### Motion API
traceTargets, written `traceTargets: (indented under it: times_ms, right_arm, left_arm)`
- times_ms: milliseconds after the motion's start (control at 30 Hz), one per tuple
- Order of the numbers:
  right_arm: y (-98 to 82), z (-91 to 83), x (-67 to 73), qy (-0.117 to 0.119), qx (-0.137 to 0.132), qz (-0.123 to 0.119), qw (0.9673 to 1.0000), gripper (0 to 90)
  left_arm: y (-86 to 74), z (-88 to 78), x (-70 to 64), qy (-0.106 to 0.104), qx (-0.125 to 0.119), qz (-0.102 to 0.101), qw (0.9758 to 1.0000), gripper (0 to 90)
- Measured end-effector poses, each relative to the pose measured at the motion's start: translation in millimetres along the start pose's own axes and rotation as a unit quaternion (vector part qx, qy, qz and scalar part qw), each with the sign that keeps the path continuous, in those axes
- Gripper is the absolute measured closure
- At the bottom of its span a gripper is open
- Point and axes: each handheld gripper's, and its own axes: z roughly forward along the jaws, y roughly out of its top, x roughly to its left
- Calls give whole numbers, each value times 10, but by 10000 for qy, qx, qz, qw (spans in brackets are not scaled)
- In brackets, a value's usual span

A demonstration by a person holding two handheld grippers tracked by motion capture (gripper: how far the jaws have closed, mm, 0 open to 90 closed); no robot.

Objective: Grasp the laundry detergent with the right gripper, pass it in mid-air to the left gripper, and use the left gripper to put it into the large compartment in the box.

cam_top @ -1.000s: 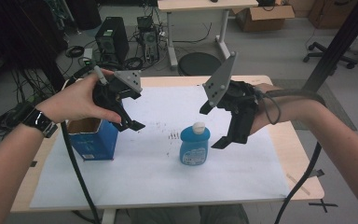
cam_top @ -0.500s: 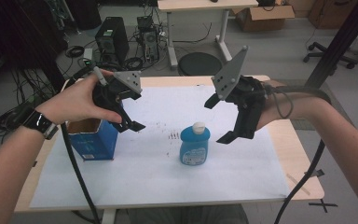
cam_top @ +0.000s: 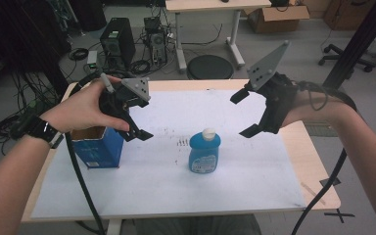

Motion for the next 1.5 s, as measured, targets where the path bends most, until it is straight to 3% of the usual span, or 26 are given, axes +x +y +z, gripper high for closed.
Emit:
traceTargets:
  times_ms: [100, 667, 1067, 1500]
  right_arm:
    - [-156, -40, -65, -75, -292, 114, 9995, 17]
    - [-651, 85, -221, -173, -868, 531, 9947, 13]
    - [-901, 324, -270, -161, -1003, 693, 9924, 11]
    - [-1106, 736, -284, -63, -1205, 779, 9896, 13]
  left_arm:
    - [-1, -3, 0, 1, 10, -2, 10000, 43]
    - [-40, 40, -14, -59, -12, -67, 10000, 43]
    - [-66, 39, -17, -65, -63, -95, 9999, 43]
    - [-61, 74, -12, -125, -47, -80, 9999, 43]
